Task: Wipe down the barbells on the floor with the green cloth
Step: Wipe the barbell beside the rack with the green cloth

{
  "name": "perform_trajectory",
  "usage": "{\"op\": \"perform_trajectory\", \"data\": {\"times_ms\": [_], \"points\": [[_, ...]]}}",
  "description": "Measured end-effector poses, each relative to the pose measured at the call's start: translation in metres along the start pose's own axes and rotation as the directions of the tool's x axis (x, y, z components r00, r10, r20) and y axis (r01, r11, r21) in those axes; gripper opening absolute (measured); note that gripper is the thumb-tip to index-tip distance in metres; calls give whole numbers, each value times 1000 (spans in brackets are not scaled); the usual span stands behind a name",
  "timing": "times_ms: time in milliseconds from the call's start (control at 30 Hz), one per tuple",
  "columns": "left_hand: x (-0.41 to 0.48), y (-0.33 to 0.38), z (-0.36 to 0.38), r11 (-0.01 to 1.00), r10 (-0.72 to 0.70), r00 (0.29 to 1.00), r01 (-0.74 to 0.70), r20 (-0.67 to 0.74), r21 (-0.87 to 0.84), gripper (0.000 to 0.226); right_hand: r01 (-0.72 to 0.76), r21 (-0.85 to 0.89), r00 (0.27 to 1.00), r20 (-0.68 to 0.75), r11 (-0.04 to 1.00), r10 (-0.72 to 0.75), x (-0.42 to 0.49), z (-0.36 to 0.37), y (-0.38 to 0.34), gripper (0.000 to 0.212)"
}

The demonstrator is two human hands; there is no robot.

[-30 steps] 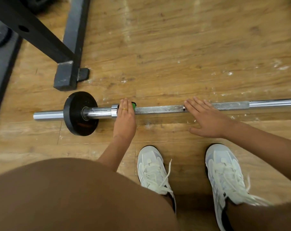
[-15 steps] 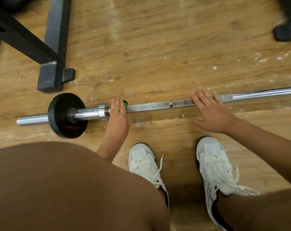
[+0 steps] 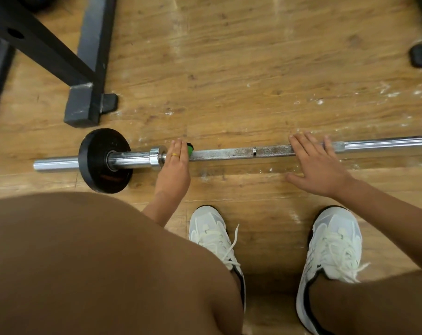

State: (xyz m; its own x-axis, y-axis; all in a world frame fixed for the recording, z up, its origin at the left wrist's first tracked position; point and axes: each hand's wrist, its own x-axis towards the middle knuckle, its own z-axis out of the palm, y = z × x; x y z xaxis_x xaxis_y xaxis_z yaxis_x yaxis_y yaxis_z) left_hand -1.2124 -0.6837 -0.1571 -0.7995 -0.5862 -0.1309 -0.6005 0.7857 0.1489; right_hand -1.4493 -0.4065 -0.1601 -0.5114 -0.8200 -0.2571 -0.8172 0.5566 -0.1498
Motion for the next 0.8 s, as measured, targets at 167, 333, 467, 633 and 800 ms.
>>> {"op": "perform_trajectory", "data": {"times_ms": [167, 333, 467, 633, 800], "points": [[4, 0, -1, 994, -107, 994, 107, -13, 11, 74, 17, 22, 1000, 3, 1000, -17, 2, 3, 5, 98], [3, 0, -3, 995, -103, 995, 103, 9, -3, 75, 23, 7, 1000, -13, 1000, -23, 2, 4, 6, 99], [-2, -2, -5, 999, -27, 999, 26, 21, 18, 79, 53, -9, 997, 60, 999, -52, 0, 0, 10, 100], [0, -14, -8, 1000, 6, 1000, -7, 18, 30, 78, 139, -95, 987, 101, 986, -129, 2, -5, 15, 103], [3, -28, -5, 998, 43, 998, -45, 49, 47, 76, 167, -96, 984, 83, 981, -159, 4, 1, 12, 105]]}}
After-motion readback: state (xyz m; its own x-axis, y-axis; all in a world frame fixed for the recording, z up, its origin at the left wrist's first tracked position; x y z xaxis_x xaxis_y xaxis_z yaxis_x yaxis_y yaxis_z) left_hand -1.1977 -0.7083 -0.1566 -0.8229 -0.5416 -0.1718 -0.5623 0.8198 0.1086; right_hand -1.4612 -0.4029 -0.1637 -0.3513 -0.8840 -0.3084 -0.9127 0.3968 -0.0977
